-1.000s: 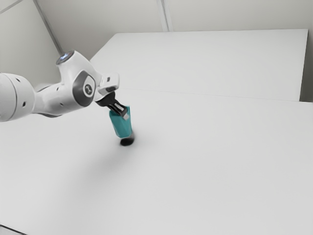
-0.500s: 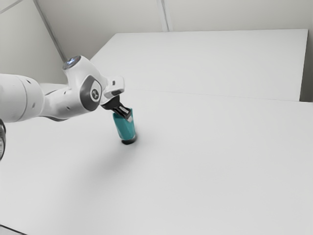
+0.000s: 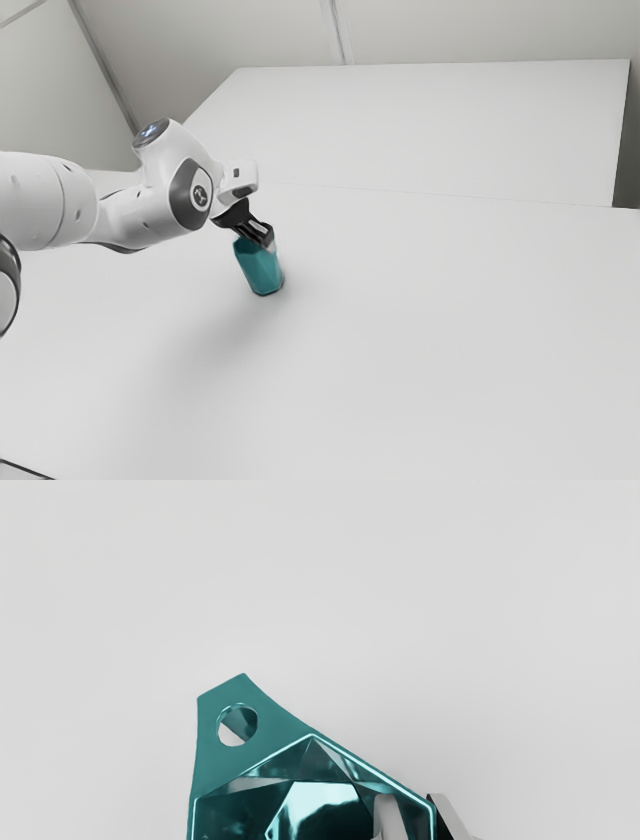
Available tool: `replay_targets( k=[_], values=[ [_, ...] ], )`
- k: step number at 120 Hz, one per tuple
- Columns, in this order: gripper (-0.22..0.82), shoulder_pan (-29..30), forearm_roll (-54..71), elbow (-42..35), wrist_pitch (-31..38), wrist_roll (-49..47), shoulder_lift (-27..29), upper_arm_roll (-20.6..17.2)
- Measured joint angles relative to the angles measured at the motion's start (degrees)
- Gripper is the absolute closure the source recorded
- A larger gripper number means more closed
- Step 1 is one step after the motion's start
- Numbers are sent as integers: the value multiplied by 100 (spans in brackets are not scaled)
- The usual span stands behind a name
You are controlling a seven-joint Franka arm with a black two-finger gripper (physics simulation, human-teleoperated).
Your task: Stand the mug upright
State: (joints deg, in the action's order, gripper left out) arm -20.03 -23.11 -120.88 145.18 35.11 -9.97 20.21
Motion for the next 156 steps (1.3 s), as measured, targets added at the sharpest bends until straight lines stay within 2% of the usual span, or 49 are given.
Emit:
replay_targets(
  k=[32,55,72,106,156],
  values=[
    [57,-27,-16,25,-3,3,128,8],
    [31,-22,130,35,-44,11,546,9],
    [17,6,605,168,-219,2,903,10],
    [6,119,2303,1738,-1908,-386,1062,25],
    [3,386,3230,2654,-3657,-1151,1213,-145]
  ],
)
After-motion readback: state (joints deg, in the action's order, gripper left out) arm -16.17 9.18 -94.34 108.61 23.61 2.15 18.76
